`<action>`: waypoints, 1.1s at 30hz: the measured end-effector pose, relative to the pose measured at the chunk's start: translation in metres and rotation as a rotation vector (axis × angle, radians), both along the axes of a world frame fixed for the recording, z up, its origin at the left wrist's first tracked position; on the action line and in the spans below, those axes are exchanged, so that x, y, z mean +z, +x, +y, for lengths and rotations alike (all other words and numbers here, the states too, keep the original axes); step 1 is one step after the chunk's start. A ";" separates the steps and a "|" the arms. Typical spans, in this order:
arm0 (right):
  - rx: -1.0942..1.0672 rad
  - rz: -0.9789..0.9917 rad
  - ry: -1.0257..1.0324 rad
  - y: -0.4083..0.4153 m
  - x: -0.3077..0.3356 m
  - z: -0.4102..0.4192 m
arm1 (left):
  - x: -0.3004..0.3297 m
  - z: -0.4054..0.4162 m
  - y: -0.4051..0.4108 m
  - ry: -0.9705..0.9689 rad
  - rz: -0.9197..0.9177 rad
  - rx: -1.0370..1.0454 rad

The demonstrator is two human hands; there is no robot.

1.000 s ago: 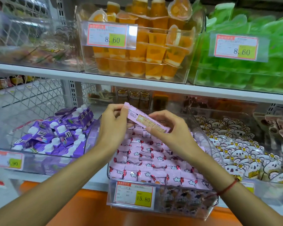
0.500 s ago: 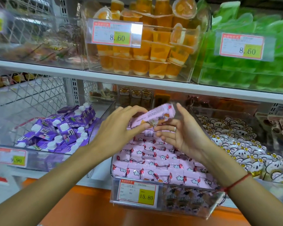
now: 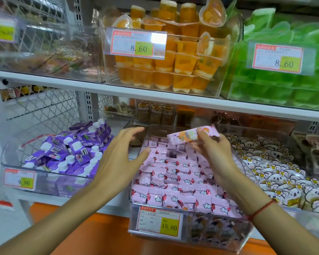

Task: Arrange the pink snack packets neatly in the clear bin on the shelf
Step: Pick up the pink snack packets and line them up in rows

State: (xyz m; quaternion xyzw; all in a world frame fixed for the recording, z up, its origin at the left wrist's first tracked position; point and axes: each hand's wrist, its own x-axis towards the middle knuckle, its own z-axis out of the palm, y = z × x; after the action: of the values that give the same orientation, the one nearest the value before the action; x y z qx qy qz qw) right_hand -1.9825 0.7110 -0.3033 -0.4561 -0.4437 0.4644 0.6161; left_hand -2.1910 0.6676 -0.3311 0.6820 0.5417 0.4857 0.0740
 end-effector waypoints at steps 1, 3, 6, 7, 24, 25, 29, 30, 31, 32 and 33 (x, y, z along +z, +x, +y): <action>-0.067 -0.024 -0.015 0.001 -0.001 0.004 | -0.004 -0.002 -0.002 -0.073 -0.041 0.020; -0.143 -0.134 -0.005 0.001 -0.005 0.009 | -0.008 -0.002 -0.003 -0.229 -0.056 0.034; -0.166 -0.415 0.067 -0.011 -0.014 0.012 | -0.007 -0.002 -0.003 -0.333 -0.047 0.020; -0.156 -0.535 0.102 -0.016 -0.017 0.014 | -0.006 -0.002 -0.003 -0.349 -0.052 0.010; 0.404 -1.224 0.056 -0.016 -0.020 0.044 | 0.010 -0.005 -0.003 0.065 0.385 0.071; 0.367 -1.164 0.067 -0.012 -0.016 0.045 | 0.011 -0.004 0.003 0.106 0.401 0.012; 0.047 -1.077 0.168 0.003 -0.002 0.044 | 0.009 0.016 0.033 0.035 0.527 -0.149; 0.054 -1.122 0.146 0.006 -0.001 0.043 | 0.007 0.024 0.038 -0.041 0.598 -0.164; 0.081 -1.173 0.122 0.009 -0.003 0.043 | 0.007 0.031 0.041 -0.130 0.686 -0.179; 0.106 -1.214 0.105 0.011 -0.005 0.042 | 0.006 0.038 0.043 -0.210 0.761 -0.197; 0.123 -1.241 0.096 0.012 -0.008 0.042 | 0.006 0.043 0.044 -0.271 0.815 -0.214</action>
State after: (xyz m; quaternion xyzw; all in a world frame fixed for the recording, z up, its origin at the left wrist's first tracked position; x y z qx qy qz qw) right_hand -1.9707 0.7529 -0.3108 -0.5864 -0.7646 0.1272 0.2355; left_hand -2.1470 0.7106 -0.3254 0.8543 0.5116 0.0913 -0.0070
